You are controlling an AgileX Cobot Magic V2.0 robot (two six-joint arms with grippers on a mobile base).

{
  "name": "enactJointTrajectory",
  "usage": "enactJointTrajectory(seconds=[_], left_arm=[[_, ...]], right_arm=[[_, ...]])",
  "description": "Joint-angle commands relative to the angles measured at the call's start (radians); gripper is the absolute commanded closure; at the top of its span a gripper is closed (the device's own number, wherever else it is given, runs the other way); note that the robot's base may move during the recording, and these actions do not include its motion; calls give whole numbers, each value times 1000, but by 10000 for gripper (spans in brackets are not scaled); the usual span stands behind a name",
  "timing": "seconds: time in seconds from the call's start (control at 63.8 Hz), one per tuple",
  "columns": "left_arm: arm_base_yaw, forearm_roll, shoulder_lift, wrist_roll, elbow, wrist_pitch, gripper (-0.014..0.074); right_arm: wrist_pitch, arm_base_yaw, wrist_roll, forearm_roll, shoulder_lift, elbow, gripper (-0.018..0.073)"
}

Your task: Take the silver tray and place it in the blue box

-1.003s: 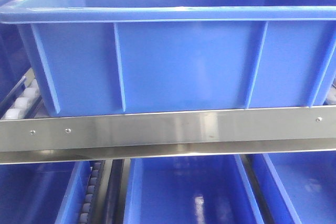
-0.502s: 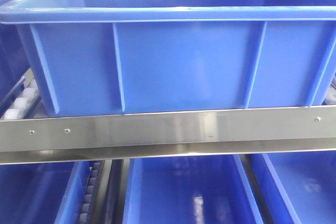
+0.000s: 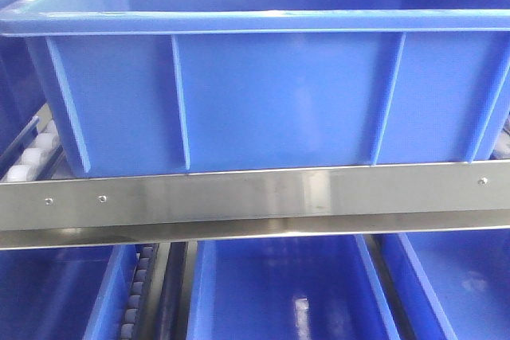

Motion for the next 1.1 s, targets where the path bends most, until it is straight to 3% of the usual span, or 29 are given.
enactJointTrajectory(seconds=[0.0,0.125,1.082], left_arm=[[-4,2,3,0,-29,-94,603],[-4,2,3,0,-29,-94,603],[-4,2,3,0,-29,-92,603]], right_arm=[[-113,-10,-2,-22,-21,-18,508],[-138,-10,-15,-106,-21,-18,508],[-138,-10,-15,-105,-21,-18,508]])
